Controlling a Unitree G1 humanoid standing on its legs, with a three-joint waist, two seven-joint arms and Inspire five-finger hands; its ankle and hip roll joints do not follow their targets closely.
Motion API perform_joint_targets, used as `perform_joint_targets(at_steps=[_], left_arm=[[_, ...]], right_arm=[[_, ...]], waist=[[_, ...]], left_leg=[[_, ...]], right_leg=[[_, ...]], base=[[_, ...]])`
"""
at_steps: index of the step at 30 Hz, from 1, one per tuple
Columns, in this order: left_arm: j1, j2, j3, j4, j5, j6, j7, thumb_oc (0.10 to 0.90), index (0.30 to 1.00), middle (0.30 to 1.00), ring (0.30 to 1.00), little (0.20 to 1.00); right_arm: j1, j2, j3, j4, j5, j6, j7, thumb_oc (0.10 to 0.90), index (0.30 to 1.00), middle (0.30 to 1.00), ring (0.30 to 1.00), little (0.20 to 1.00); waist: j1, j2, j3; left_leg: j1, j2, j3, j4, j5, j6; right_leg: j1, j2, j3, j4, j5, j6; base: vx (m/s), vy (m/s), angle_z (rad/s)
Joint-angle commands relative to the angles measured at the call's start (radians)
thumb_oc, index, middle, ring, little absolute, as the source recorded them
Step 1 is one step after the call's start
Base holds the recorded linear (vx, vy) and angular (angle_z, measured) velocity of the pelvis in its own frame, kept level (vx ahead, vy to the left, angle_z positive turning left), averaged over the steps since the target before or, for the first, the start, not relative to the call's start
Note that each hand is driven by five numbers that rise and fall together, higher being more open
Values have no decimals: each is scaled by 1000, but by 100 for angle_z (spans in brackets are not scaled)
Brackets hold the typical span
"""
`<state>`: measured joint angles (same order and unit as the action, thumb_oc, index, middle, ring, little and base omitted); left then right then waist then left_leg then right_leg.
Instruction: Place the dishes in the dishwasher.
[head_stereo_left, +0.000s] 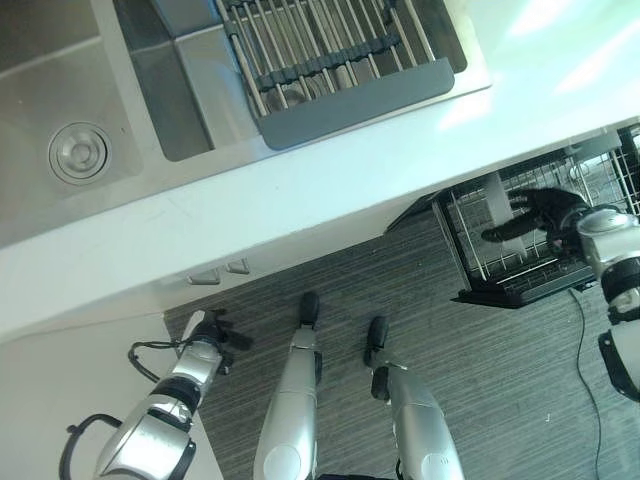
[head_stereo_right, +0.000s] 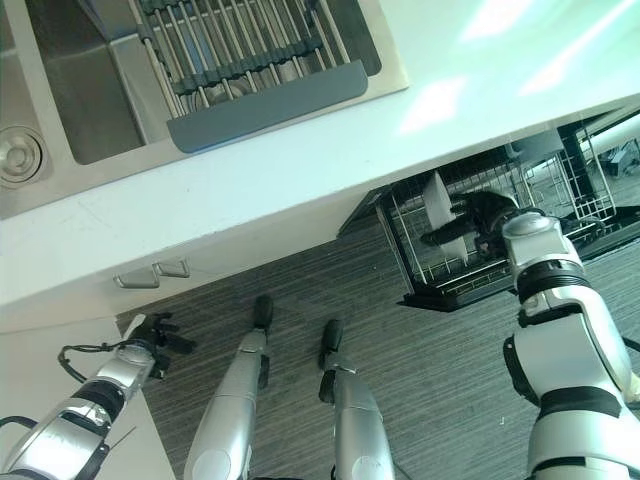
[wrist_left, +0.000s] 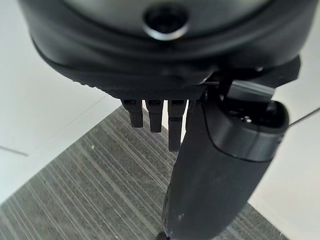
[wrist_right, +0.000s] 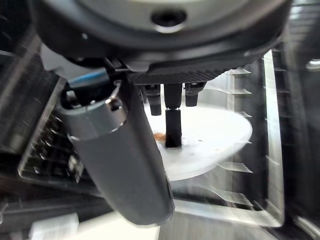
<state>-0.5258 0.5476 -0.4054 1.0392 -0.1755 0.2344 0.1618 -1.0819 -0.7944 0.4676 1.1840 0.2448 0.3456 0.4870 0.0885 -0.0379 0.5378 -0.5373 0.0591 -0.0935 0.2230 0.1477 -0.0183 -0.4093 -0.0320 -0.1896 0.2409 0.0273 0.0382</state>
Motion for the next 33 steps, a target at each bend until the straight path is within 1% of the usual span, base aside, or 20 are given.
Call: perform_joint_targets(at_steps=[1, 4, 8, 9, 11, 13, 14, 15, 16, 19, 20, 21, 23, 24, 25, 26, 28, 29, 30, 33], left_arm=[[45, 55, 26, -9, 84, 7, -41, 800, 900, 900, 900, 900], [46, 85, 40, -10, 99, 7, -67, 800, 900, 900, 900, 900], [53, 97, 53, -10, 119, -9, -87, 800, 900, 900, 900, 900], [52, 100, 53, -8, 122, -14, -95, 800, 900, 900, 900, 900], [50, 106, 58, -4, 129, -25, -112, 800, 900, 900, 900, 900], [54, 111, 64, -7, 128, -32, -119, 800, 900, 900, 900, 900], [54, 114, 69, -6, 127, -33, -124, 800, 900, 900, 900, 900], [54, 117, 70, -7, 123, -33, -128, 800, 900, 900, 900, 900], [56, 119, 71, -8, 119, -34, -130, 800, 900, 900, 900, 900], [77, 121, 79, -21, 102, -42, -131, 800, 900, 900, 900, 900], [104, 115, 94, -35, 86, -35, -116, 800, 900, 900, 900, 900], [124, 95, 106, -46, 71, -23, -91, 800, 900, 900, 900, 900], [146, 68, 114, -58, 49, -10, -60, 800, 900, 900, 900, 900], [166, 34, 125, -66, 24, -2, -27, 800, 900, 900, 900, 900], [168, 29, 126, -67, 21, -1, -22, 800, 900, 900, 900, 900], [178, 8, 137, -77, 4, 11, -2, 800, 900, 900, 900, 900], [184, -10, 144, -78, -5, 18, 13, 800, 900, 900, 900, 900], [197, -33, 156, -78, -10, 19, 29, 800, 900, 900, 900, 900], [214, -64, 170, -82, -23, 27, 57, 800, 900, 900, 900, 900], [231, -83, 186, -89, -29, 38, 73, 800, 900, 900, 900, 900]], right_arm=[[103, -27, 40, 26, -18, 87, 202, 800, 900, 900, 900, 900], [103, -43, 17, 30, -19, 99, 249, 800, 900, 900, 900, 900], [107, -44, 0, 40, -8, 88, 252, 800, 900, 900, 900, 900], [106, -39, -6, 42, -7, 77, 224, 800, 900, 900, 900, 900], [96, -34, -10, 44, -12, 55, 123, 800, 900, 900, 900, 900], [90, -38, -10, 42, -14, 26, 59, 800, 900, 900, 900, 900], [88, -42, -15, 43, -7, -3, 26, 800, 900, 900, 900, 900], [83, -45, -13, 39, 5, -9, 1, 800, 900, 900, 900, 900], [79, -47, -17, 36, 25, -29, -36, 800, 900, 900, 900, 900], [59, -46, -44, -30, 168, -75, -200, 800, 900, 900, 900, 900], [82, -52, -84, -173, 268, -78, -344, 800, 900, 900, 900, 900], [120, -55, -140, -276, 280, -91, -419, 800, 900, 900, 900, 900], [167, -46, -194, -404, 279, -92, -481, 800, 900, 900, 900, 900], [222, -33, -250, -547, 273, -97, -534, 800, 900, 900, 900, 900], [231, -29, -258, -564, 268, -101, -541, 800, 900, 900, 900, 900], [277, -14, -290, -671, 280, -101, -580, 800, 900, 900, 900, 900], [316, 4, -309, -759, 290, -108, -616, 800, 900, 900, 900, 900], [371, 26, -333, -850, 281, -121, -648, 800, 900, 900, 900, 900], [434, 50, -361, -949, 265, -106, -673, 800, 900, 900, 900, 900], [490, 67, -384, -1024, 241, -108, -704, 800, 900, 900, 900, 900]], waist=[[23, 31, -18], [28, 21, -18], [35, 26, -18], [36, 31, -18], [38, 39, -18], [38, 44, -18], [37, 46, -18], [37, 48, -18], [36, 50, -18], [29, 58, -18], [14, 54, -18], [-3, 55, -18], [-21, 56, -18], [-42, 64, -18], [-45, 64, -18], [-60, 67, -18], [-73, 66, -18], [-87, 65, -18], [-104, 60, -18], [-119, 50, -18]], left_leg=[[-10, 13, 47, 77, -222, 17], [-9, 10, 41, 77, -223, 17], [-12, 3, 35, 77, -219, 17], [-13, 0, 33, 77, -219, 17], [-15, -3, 33, 77, -218, 15], [-18, -4, 31, 77, -216, 16], [-18, -5, 31, 77, -215, 15], [-18, -5, 31, 77, -216, 15], [-18, -6, 31, 77, -216, 15], [-6, -8, 34, 77, -220, 16], [9, -5, 42, 77, -226, 15], [20, -1, 48, 77, -227, 15], [36, 0, 57, 77, -234, 18], [49, 3, 63, 77, -237, 21], [51, 3, 64, 77, -238, 21], [64, 2, 70, 77, -242, 23], [79, 2, 78, 77, -247, 25], [101, 2, 85, 77, -253, 27], [130, 3, 93, 77, -260, 29], [159, 5, 103, 77, -268, 30]], right_leg=[[-30, -6, 42, 59, -98, 60], [-26, -3, 43, 59, -97, 63], [-27, -4, 40, 59, -97, 62], [-26, -5, 39, 59, -99, 61], [-28, -7, 39, 59, -100, 61], [-31, -8, 40, 59, -100, 62], [-31, -8, 39, 59, -100, 61], [-31, -8, 40, 59, -100, 61], [-31, -9, 40, 59, -100, 61], [-26, -7, 49, 59, -101, 61], [-16, -9, 58, 59, -103, 62], [-12, -7, 64, 59, -101, 63], [-2, -6, 77, 59, -107, 62], [3, -2, 88, 59, -108, 59], [4, -2, 91, 59, -108, 58], [11, 0, 103, 59, -112, 56], [22, 1, 111, 59, -116, 54], [37, 0, 120, 59, -121, 52], [59, -1, 129, 59, -126, 47], [82, -1, 139, 59, -131, 45]], base=[[21, -116, 6], [17, -82, 4], [5, -11, 1], [0, 0, 0], [0, 0, 0], [0, 0, 0], [0, 0, 0], [0, 0, 0], [6, 42, 1], [5, 93, -1], [20, 152, -15], [20, 172, -18], [29, 175, -17], [27, 168, -22], [15, 198, -33], [13, 116, -24], [15, 116, -17], [34, 136, -16], [36, 119, -27], [22, 48, -18]])
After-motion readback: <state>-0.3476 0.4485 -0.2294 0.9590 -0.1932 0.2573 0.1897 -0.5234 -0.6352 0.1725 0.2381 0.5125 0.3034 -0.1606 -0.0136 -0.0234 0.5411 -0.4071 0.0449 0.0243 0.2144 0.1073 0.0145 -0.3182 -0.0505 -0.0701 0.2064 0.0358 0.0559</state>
